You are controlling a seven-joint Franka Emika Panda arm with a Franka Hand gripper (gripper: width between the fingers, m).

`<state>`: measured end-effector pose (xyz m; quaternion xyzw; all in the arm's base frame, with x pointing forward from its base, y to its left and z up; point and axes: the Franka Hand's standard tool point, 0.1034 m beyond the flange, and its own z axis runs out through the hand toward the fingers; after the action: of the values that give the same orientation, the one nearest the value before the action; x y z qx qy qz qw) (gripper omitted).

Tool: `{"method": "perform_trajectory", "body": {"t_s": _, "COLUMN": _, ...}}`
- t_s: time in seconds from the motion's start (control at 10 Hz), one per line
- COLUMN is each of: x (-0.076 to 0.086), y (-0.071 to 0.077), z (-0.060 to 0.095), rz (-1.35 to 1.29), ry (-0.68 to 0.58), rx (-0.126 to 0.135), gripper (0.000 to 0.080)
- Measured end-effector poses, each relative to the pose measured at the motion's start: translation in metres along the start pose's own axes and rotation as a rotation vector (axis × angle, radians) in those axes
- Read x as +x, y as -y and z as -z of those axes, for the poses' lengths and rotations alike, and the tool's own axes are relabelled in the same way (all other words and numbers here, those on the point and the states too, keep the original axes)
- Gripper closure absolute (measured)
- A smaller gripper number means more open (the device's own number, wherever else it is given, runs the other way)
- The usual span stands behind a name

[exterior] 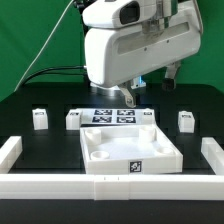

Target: Assemble one leg

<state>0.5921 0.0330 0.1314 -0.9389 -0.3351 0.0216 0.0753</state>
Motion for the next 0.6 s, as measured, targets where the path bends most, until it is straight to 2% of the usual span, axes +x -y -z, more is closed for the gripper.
{"method": "perform_trajectory", "body": {"t_s": 0.1, "x": -0.0012, "y": -0.0005, "z": -0.0006, "rz": -0.011, "ry": 0.003, "rx": 0.014, "gripper": 0.015}}
{"method": "perform_trajectory", "body": {"t_s": 0.6, "x": -0.0016, "y": -0.0004, "z": -0.0011, "rz": -0.01, "ry": 0.004, "rx": 0.014, "gripper": 0.015}}
